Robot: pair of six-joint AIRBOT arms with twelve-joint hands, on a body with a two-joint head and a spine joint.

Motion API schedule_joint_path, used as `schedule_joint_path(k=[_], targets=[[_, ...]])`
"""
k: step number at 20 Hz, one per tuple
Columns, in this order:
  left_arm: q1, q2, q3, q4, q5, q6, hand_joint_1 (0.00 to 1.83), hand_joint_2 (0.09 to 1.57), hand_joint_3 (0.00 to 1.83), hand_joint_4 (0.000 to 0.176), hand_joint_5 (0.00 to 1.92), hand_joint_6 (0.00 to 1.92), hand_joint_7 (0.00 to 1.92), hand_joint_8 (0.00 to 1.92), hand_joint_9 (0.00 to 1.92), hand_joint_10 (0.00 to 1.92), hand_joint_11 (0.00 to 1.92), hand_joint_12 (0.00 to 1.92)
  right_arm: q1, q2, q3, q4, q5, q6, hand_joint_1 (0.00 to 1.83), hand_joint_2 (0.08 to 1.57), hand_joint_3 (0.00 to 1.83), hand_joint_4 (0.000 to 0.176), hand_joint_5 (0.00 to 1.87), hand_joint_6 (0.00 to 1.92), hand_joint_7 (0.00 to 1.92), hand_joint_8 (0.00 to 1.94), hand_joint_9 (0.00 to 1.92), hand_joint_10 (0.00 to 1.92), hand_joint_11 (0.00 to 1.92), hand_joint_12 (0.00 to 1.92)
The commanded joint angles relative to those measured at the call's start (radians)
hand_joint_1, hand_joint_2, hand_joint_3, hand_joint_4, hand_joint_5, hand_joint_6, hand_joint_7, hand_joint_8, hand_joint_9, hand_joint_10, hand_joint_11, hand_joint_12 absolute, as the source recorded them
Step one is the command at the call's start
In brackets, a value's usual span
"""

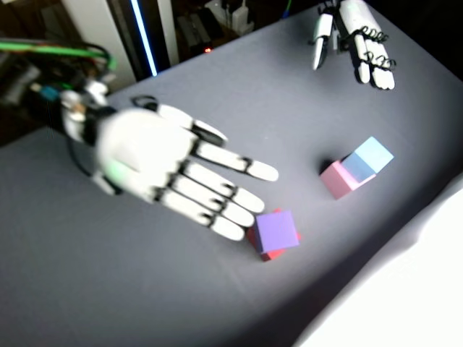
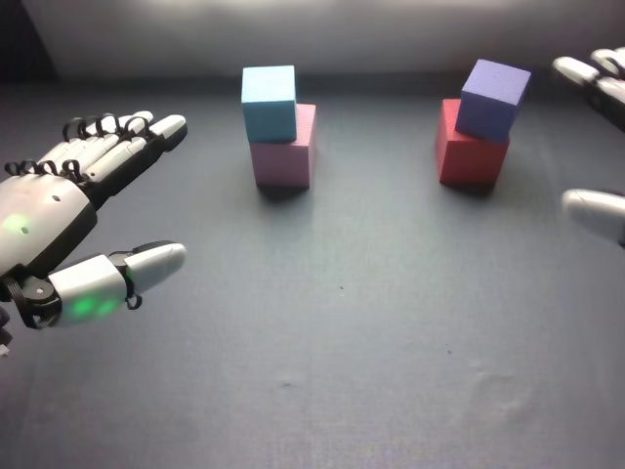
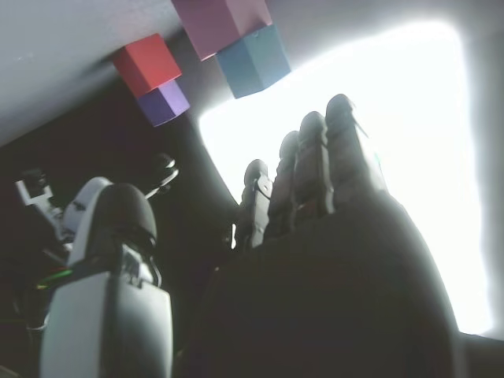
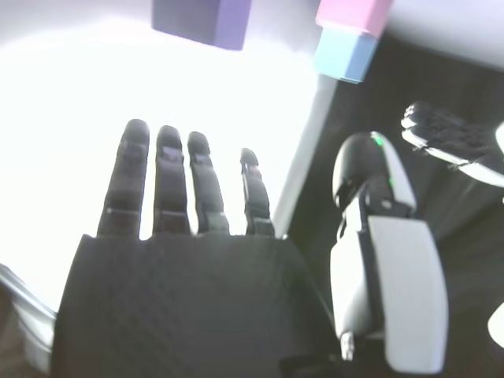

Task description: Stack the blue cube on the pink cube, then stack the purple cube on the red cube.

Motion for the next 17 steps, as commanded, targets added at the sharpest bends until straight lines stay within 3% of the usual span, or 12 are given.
schedule_joint_path(k=[1,2,5,6,8,10,11,12,13,14,16,17], targets=[[-0.003,0.009,-0.002,0.003,-0.14,-0.004,0.33,1.28,0.0,0.132,0.0,0.0,0.0,0.0,0.0,0.0,0.0,0.0,-0.014,0.01,-0.018,-0.023,0.191,0.006,0.18,1.17,0.0,0.176,0.0,0.0,0.0,0.0,0.0,0.0,0.0,0.0],[-0.002,0.009,-0.005,0.002,-0.147,-0.003,0.29,1.27,0.0,0.115,0.0,0.0,0.0,0.0,0.0,0.0,0.0,0.0,-0.042,0.019,-0.037,-0.023,0.219,0.006,0.14,1.18,0.01,0.176,0.0,0.0,0.0,0.0,0.0,0.0,0.0,0.0],[0.003,0.018,-0.018,0.001,-0.178,0.001,0.25,1.28,0.0,0.114,0.0,0.0,0.0,0.0,0.0,0.0,0.0,0.0,-0.15,0.05,-0.097,-0.01,0.332,0.006,0.14,1.18,0.01,0.176,0.0,0.0,0.0,0.0,0.0,0.0,0.0,0.0],[0.007,0.026,-0.029,-0.002,-0.196,0.01,0.22,1.29,0.0,0.11,0.0,0.0,0.0,0.0,0.0,0.0,0.0,0.0,-0.2,0.061,-0.117,0.003,0.389,0.007,0.14,1.2,0.02,0.155,0.0,0.0,0.0,0.0,0.0,0.0,0.0,0.0],[0.014,0.033,-0.043,-0.006,-0.23,0.017,0.25,1.29,0.0,0.079,0.0,0.0,0.0,0.0,0.0,0.0,0.0,0.0,-0.247,0.092,-0.149,0.004,0.463,0.007,0.12,1.21,0.02,0.11,0.0,0.0,0.0,0.0,0.0,0.0,0.0,0.0],[0.023,0.043,-0.055,-0.008,-0.265,0.019,0.23,1.27,0.0,0.138,0.0,0.0,0.0,0.0,0.0,0.0,0.0,0.0,-0.275,0.117,-0.171,0.004,0.521,0.007,0.14,1.2,0.01,0.12,0.0,0.0,0.0,0.0,0.0,0.0,0.0,0.0],[0.025,0.051,-0.062,-0.008,-0.284,0.022,0.22,1.28,0.0,0.117,0.0,0.0,0.0,0.0,0.0,0.0,0.0,0.0,-0.287,0.134,-0.182,0.0,0.554,0.007,0.12,1.23,0.02,0.076,0.0,0.0,0.0,0.0,0.0,0.0,0.0,0.0],[0.027,0.056,-0.066,-0.008,-0.301,0.024,0.24,1.28,0.0,0.119,0.0,0.0,0.0,0.0,0.0,0.0,0.0,0.0,-0.296,0.146,-0.189,-0.005,0.583,0.009,0.18,1.23,0.02,0.069,0.0,0.0,0.0,0.0,0.0,0.0,0.0,0.0],[0.027,0.063,-0.071,-0.008,-0.32,0.026,0.25,1.29,0.0,0.108,0.0,0.0,0.0,0.0,0.0,0.0,0.0,0.0,-0.306,0.16,-0.198,-0.012,0.616,0.009,0.2,1.24,0.02,0.073,0.0,0.0,0.0,0.0,0.0,0.0,0.0,0.0],[0.028,0.073,-0.078,-0.008,-0.349,0.028,0.26,1.31,0.01,0.059,0.0,0.0,0.0,0.0,0.0,0.0,0.0,0.0,-0.319,0.18,-0.21,-0.016,0.654,0.009,0.24,1.22,0.01,0.069,0.0,0.0,0.0,0.0,0.0,0.0,0.0,0.0],[0.031,0.089,-0.086,-0.008,-0.409,0.027,0.32,1.31,0.0,0.062,0.0,0.0,0.0,0.0,0.0,0.0,0.0,0.0,-0.314,0.215,-0.22,-0.041,0.654,0.009,0.34,1.22,0.01,0.103,0.0,0.0,0.0,0.0,0.0,0.0,0.0,0.0],[0.033,0.099,-0.091,-0.008,-0.45,0.027,0.35,1.26,0.0,0.089,0.0,0.0,0.0,0.0,0.0,0.0,0.0,0.0,-0.304,0.23,-0.225,-0.063,0.654,0.009,0.4,1.21,0.01,0.085,0.0,0.0,0.0,0.0,0.0,0.0,0.0,0.0]])
